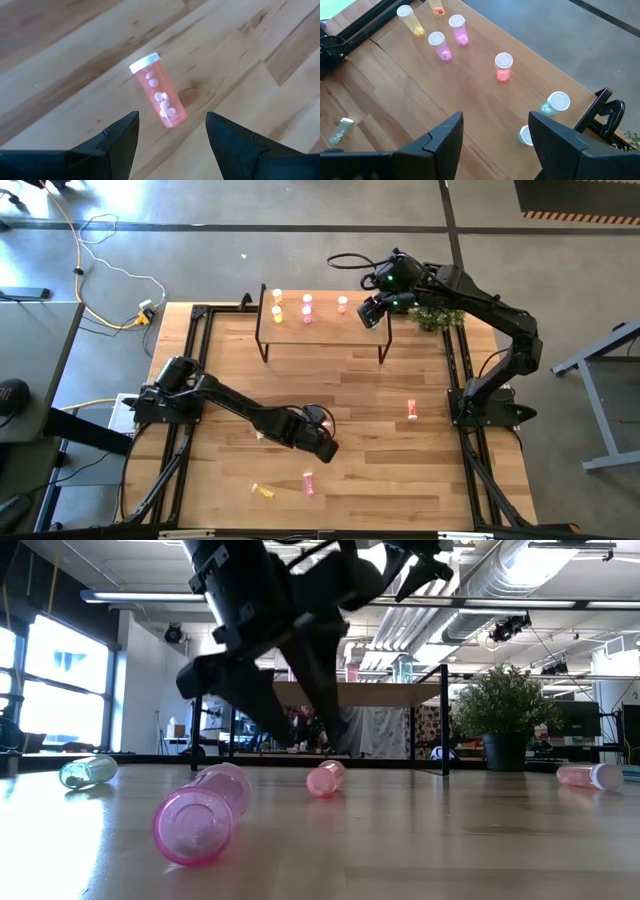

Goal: Pick and place medicine bottles onto shelf by color
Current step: Put the bottom pink pill bottle on the shelf aligned with other pink pill bottles

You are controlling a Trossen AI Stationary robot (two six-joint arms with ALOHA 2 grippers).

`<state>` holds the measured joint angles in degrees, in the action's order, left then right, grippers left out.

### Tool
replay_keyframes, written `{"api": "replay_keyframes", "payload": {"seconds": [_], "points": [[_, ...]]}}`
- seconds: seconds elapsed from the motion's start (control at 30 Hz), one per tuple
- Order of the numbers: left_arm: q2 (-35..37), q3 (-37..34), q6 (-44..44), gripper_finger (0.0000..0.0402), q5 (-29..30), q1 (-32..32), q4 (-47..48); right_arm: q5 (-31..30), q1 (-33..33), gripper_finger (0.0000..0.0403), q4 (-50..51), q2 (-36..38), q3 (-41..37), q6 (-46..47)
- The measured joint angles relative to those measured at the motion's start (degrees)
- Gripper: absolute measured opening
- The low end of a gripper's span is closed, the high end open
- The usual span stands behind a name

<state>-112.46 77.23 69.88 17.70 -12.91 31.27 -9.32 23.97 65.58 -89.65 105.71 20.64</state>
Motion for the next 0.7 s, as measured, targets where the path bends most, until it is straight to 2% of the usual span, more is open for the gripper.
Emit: {"api": "replay_keyframes", "payload": {"seconds": [0.5, 0.7], "points": [[-6.06, 0.09, -1.26, 0.0219, -0.53, 0.52, -2.78, 0.00, 0.00, 0.0216, 0.17, 0.00, -0.07, 0.53], [-6.18, 0.07, -3.11, 0.0201, 1.04, 0.52, -2.56, 0.02, 0.00, 0.0216, 0.28, 0.00, -0.09, 0.42]]}}
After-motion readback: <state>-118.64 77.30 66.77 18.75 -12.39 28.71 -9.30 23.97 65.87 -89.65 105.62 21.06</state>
